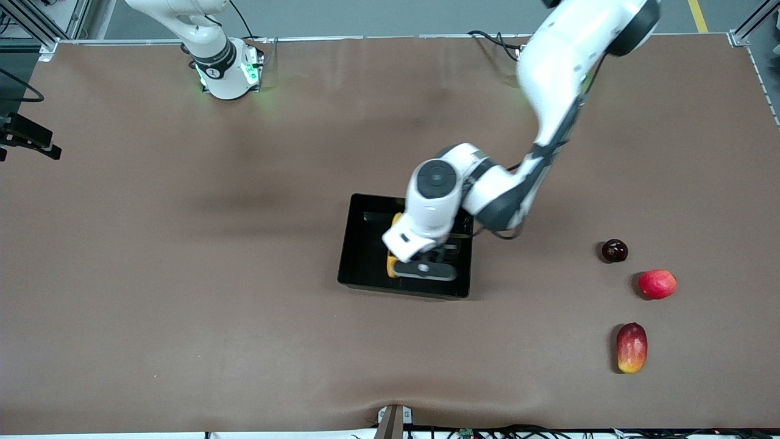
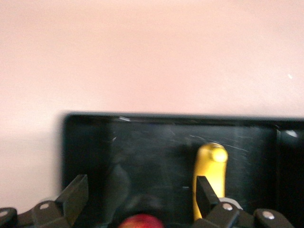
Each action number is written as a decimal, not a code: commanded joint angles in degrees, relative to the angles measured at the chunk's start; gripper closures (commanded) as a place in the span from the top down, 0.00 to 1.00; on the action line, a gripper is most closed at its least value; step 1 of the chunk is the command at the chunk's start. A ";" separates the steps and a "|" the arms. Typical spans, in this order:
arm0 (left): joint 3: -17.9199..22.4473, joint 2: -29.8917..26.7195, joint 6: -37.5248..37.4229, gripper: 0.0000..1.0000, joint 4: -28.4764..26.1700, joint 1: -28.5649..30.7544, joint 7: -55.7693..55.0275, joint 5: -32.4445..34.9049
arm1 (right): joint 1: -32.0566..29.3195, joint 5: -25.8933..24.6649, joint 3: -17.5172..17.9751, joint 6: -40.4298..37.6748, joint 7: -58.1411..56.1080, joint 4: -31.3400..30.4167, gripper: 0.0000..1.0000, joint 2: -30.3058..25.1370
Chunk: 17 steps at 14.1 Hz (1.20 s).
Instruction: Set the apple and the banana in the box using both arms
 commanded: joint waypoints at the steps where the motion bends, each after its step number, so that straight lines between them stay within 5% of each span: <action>1: -0.53 -8.56 -9.89 1.00 -2.61 5.01 4.19 -0.24 | -0.78 -0.26 0.56 0.16 -0.43 -1.06 1.00 -1.28; 8: -0.53 -19.12 -24.42 1.00 -2.78 14.25 14.05 -0.24 | -0.43 -0.70 0.65 0.17 -0.43 -0.97 1.00 -1.28; 17: -0.62 -28.44 -30.32 1.00 -4.10 21.91 20.64 -5.95 | -0.78 -0.61 0.56 0.16 -0.25 1.05 1.00 -0.84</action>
